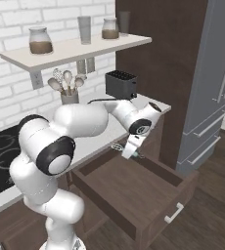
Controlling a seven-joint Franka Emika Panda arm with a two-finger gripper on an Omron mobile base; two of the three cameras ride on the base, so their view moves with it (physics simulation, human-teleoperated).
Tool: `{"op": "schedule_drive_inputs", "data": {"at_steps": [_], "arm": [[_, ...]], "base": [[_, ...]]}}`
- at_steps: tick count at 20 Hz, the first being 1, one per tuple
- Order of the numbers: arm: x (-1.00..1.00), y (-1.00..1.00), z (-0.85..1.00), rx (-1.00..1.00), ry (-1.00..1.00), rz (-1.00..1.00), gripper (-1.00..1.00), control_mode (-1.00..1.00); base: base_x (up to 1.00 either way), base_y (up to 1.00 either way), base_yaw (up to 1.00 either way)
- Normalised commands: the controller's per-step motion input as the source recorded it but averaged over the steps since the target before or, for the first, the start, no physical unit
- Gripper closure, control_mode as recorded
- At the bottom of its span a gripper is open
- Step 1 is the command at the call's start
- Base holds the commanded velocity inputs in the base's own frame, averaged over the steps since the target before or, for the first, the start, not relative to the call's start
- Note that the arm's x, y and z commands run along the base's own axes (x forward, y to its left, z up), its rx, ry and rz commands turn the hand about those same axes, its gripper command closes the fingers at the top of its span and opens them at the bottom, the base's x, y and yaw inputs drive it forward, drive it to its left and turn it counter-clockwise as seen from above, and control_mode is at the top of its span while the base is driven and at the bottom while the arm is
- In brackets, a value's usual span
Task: Pick the peeler from the drawer and place it on the counter.
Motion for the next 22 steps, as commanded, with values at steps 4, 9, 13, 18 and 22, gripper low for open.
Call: {"op": "schedule_drive_inputs", "data": {"at_steps": [4, 9, 13, 18, 22], "arm": [[0.06, 1.00, 0.44, 0.01, 0.01, 0.00, 1.00, -1.00], [0.21, 1.00, 0.04, 0.00, 0.00, -0.07, 1.00, -1.00], [0.47, 1.00, 0.00, -0.01, 0.11, -0.15, 1.00, -1.00], [0.63, 1.00, -0.10, -0.10, 0.13, -0.15, 1.00, -1.00], [0.62, 1.00, -0.46, -0.09, 0.03, -0.14, 1.00, -1.00]], "base": [[0.00, 0.00, 0.00], [0.00, 0.00, 0.00], [0.00, 0.00, 0.00], [0.00, 0.00, 0.00], [0.00, 0.00, 0.00]]}}
